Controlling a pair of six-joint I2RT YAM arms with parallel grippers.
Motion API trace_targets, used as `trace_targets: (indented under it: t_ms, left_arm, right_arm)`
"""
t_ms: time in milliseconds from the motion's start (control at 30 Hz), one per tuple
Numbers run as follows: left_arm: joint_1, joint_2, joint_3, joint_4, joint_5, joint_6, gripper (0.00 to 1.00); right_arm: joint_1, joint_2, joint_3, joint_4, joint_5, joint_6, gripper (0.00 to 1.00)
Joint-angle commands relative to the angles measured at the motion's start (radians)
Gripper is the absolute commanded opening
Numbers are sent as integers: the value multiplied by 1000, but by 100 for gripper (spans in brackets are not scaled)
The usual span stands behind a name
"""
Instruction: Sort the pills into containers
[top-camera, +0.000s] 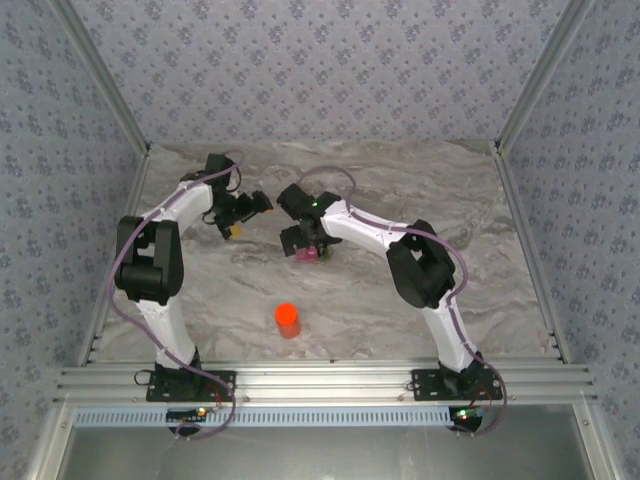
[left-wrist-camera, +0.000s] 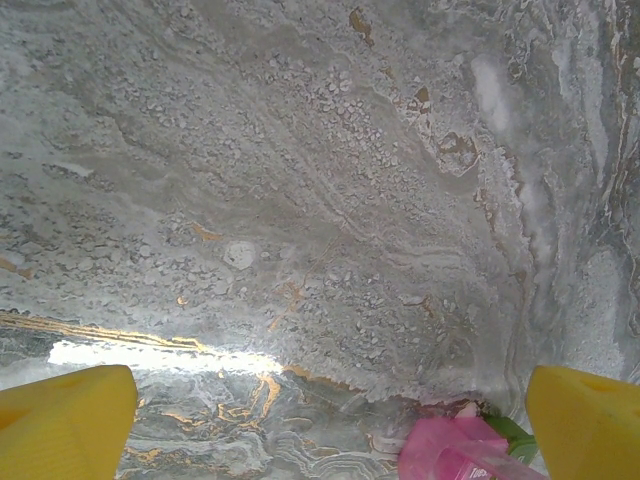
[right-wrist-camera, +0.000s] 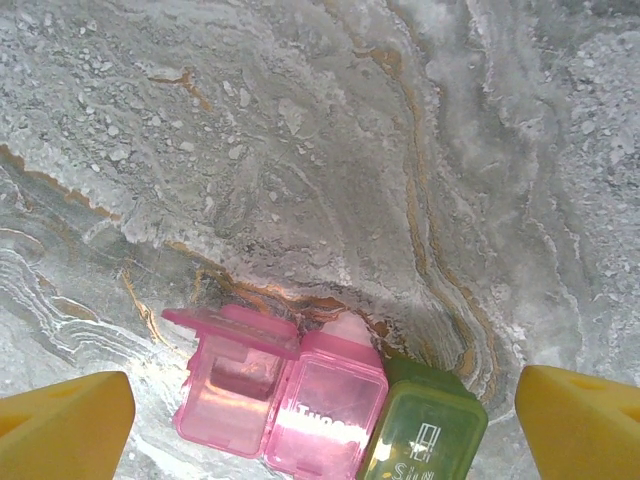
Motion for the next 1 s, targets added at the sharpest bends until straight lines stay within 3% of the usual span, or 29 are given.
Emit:
trace_targets:
  t_ms: [0, 567, 967]
  left_arm:
    - [-3, -27, 1, 9, 16, -10, 100]
    - [-3, -26, -3, 15, 17, -14, 100]
    - [-3, -27, -2, 16, 16, -18, 100]
  right_arm:
    - [-2, 2, 30, -59, 51, 76, 100]
    - [11, 106, 86, -86, 30, 114, 100]
    - [-26, 28, -62, -28, 41, 111, 100]
